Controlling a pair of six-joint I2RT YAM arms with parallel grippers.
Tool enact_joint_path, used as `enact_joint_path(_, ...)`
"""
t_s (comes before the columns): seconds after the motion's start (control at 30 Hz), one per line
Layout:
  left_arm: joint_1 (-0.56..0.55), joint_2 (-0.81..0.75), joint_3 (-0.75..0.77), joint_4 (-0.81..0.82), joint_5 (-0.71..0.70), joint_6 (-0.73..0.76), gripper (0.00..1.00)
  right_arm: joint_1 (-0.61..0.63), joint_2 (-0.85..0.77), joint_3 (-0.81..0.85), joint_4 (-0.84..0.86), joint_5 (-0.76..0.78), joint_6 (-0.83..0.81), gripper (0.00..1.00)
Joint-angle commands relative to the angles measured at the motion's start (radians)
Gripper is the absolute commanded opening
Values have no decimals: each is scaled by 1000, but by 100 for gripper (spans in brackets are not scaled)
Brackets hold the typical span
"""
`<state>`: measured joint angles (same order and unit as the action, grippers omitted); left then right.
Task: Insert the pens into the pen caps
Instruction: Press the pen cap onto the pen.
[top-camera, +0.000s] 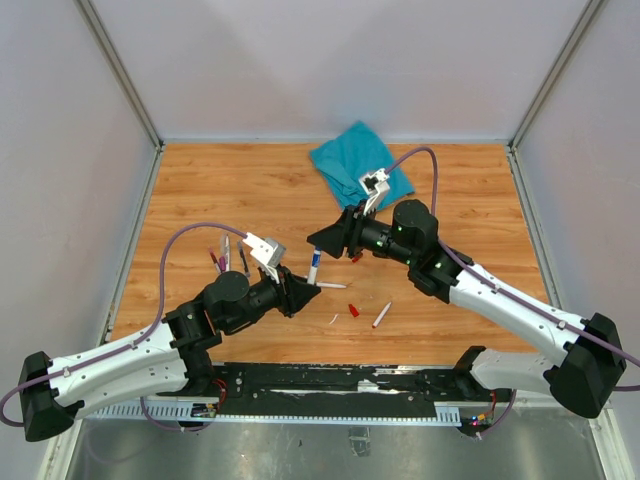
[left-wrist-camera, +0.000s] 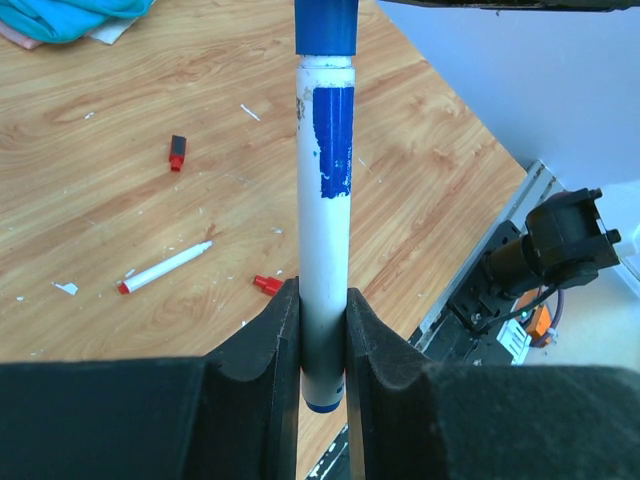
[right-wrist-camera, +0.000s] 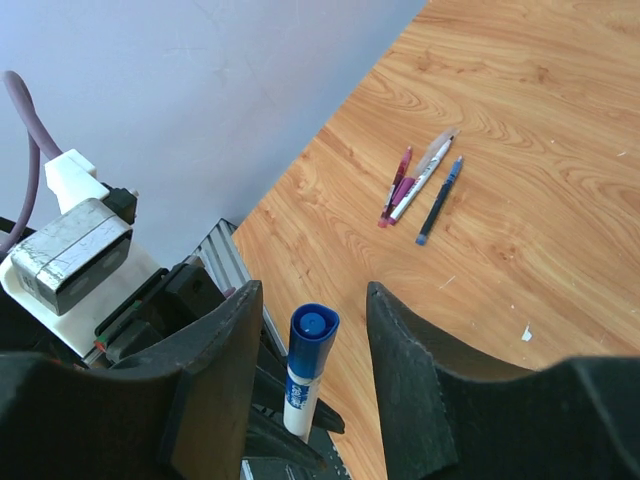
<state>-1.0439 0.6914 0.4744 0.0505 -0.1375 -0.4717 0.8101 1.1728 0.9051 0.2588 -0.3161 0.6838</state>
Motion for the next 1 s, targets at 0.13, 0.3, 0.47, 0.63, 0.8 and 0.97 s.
enact_joint_path(0.13, -2, -6, -7, 42, 9, 4, 0, -12, 6, 13, 59, -34, 1, 33)
enact_joint_path(0.3, -2, -6, -5, 44, 1, 2, 1, -12, 15, -7, 69, -45, 1, 21)
enact_joint_path(0.47, -2, 3, 6, 49, -1, 5, 0, -12, 20, -39, 90, -69, 13, 10)
enact_joint_path(0.63, -2, 8, 28, 50, -20, 2, 0, -11, 15, -73, 77, -102, 14, 1)
enact_joint_path(0.8, -2, 8, 59, 67, -24, 2, 0, 10, -10, -114, 29, -98, -12, 1)
enact_joint_path(0.97, -2, 2, 80, 86, -29, 4, 1, 40, -40, -152, -17, -82, -43, 1)
